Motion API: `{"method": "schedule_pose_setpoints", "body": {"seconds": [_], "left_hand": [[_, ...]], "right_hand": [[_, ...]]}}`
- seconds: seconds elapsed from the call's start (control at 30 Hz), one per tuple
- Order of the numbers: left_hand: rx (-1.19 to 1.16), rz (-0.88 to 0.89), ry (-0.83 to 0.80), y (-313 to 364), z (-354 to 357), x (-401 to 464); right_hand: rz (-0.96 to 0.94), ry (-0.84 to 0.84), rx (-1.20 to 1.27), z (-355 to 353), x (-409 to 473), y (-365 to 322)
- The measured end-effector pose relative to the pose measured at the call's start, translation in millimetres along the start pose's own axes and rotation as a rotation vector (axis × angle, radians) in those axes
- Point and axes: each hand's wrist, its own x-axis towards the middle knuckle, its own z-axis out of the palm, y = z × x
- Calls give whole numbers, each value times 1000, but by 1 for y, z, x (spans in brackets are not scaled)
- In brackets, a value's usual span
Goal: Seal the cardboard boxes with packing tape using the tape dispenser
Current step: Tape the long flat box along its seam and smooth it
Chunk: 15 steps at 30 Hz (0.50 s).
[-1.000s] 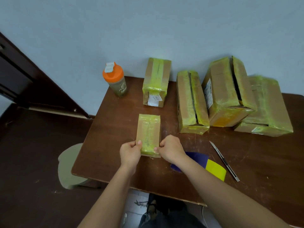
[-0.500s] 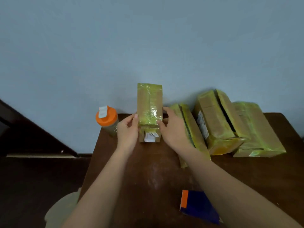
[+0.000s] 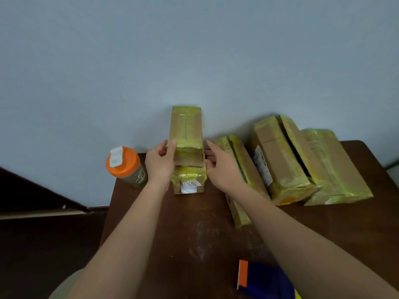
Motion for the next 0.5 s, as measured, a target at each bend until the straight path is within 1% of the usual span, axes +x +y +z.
{"method": "schedule_pose_setpoints", "body": {"seconds": [0.07, 0.13, 0.2, 0.23, 0.27, 0.3, 0.33, 0.43, 0.5], "left_hand": [[88, 71, 134, -1, -1, -8], [43, 199, 318, -2, -1, -24], [-36, 227, 429, -9, 3, -47], [-30, 226, 430, -16, 6, -59], [1, 215, 394, -24, 9, -71], [19, 181, 326, -30, 13, -83], [21, 109, 240, -40, 18, -91], [66, -176, -61, -61, 25, -104], [126, -286, -184, -69, 23, -109]], "right_hand": [[65, 58, -86, -10, -10, 12], [124, 105, -300, -17, -23, 36], [237, 61, -534, -20, -39, 59], [319, 24, -615, -22, -48, 66], [393, -9, -664, -22, -55, 74], [444, -32, -692, -21, -61, 80], [476, -47, -706, -21, -65, 86], [517, -61, -733, -17, -68, 94], [533, -63, -718, -16, -67, 94]]}}
